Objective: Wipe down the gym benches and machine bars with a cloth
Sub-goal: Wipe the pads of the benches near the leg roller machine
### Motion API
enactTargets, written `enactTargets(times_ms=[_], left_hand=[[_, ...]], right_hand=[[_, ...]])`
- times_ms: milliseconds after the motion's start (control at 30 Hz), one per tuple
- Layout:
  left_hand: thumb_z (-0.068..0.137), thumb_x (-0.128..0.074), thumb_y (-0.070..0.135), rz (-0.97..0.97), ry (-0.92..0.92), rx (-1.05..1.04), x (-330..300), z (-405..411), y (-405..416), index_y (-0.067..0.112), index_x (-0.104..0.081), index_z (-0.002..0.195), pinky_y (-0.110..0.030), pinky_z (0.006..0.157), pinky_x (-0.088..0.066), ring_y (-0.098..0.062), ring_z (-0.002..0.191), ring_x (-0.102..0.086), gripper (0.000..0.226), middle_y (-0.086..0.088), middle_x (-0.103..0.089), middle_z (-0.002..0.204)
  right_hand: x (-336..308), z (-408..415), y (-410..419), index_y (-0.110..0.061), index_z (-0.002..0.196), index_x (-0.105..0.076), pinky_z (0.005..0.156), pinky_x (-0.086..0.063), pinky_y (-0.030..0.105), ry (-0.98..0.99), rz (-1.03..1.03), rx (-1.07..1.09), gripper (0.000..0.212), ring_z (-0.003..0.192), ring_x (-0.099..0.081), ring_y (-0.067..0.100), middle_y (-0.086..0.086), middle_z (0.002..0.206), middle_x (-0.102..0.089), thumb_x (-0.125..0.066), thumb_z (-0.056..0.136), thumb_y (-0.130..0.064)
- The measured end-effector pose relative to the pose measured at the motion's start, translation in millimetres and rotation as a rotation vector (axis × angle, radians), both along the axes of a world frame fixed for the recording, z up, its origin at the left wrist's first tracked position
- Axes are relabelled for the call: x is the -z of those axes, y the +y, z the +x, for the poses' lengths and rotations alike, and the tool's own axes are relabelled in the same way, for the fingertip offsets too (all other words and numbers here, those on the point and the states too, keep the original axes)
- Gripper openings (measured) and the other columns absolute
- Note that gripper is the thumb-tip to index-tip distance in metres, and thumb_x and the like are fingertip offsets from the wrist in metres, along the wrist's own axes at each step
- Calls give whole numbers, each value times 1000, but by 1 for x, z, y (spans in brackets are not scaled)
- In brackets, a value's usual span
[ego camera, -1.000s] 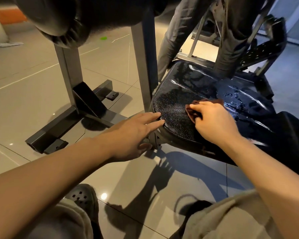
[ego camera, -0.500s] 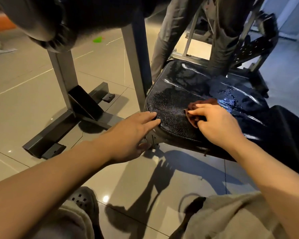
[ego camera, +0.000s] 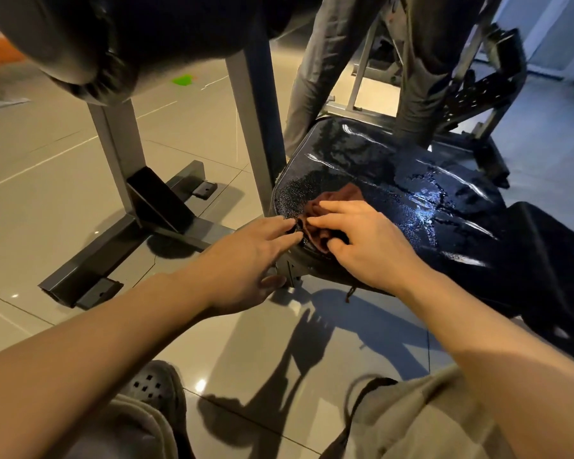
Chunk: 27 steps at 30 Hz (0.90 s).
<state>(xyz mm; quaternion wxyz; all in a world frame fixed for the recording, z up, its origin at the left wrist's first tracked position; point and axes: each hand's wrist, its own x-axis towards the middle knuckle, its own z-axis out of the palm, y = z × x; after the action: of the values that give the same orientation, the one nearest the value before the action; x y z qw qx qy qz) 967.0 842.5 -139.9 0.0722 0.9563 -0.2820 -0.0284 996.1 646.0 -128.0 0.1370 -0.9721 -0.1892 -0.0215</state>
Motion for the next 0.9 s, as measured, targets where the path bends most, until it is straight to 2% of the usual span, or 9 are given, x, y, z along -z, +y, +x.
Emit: enactTargets(times_ms=[133,233,333,467,567,633,767,900], left_hand=[[96,-53,34,-7,-2,15,0,2,-3,28,-11,153,-24,118,-5,-10,147,0,71,7,-4,162],[96,-55,31,-25,-3,18,4,1,-5,29,-12,153,-26,119,-9,-10,147,-1,71,7,-5,161],[96,-54,32,-32,1,22,7,-3,-6,30,-12,153,-25,118,-10,-9,147,-1,70,7,-4,162],[97,-53,33,-22,4,19,6,-8,-9,30,-12,153,-26,118,-10,-10,147,0,70,7,-3,162],[97,-52,34,-28,-1,38,4,-9,-17,28,-14,153,-24,117,-7,-11,147,-1,68,6,-5,162],[97,-52,32,-33,-13,60,3,-9,-25,25,-17,153,-23,117,-6,-12,148,-3,66,5,-9,161],[97,-53,34,-2,-33,87,4,-5,-40,27,-18,153,-31,121,-8,-13,148,-3,67,4,-11,161],[96,-53,36,23,-36,111,6,-5,-48,28,-17,153,-38,121,-7,-12,148,-2,67,5,-12,161]], right_hand=[[-5,-2,-30,-34,130,-61,112,-32,40,11,-15,168,44,139,-32,14,-13,148,-44,-54,90,-17],[-8,-4,-44,-33,129,-62,111,-35,43,47,-15,225,45,139,-34,18,-11,147,-46,-54,89,-13],[-7,-4,-37,-29,131,-60,110,-36,43,23,-69,200,47,138,-36,22,-7,149,-45,-53,88,-13],[-2,-8,-15,-29,139,-53,113,-26,37,-2,-95,22,51,141,-29,18,-5,153,-39,-52,91,-14],[1,-13,-13,-31,142,-49,114,-22,36,0,-64,-23,50,143,-23,13,-7,155,-33,-50,94,-15],[2,-14,-21,-33,140,-51,115,-22,36,12,-24,3,50,143,-22,10,-11,155,-34,-50,94,-14],[3,-16,-46,-33,134,-57,117,-25,42,57,64,110,51,142,-27,10,-11,151,-40,-53,89,-9],[-3,-17,-72,-32,132,-59,115,-30,39,91,32,281,50,141,-32,16,-10,150,-42,-53,89,-7]])
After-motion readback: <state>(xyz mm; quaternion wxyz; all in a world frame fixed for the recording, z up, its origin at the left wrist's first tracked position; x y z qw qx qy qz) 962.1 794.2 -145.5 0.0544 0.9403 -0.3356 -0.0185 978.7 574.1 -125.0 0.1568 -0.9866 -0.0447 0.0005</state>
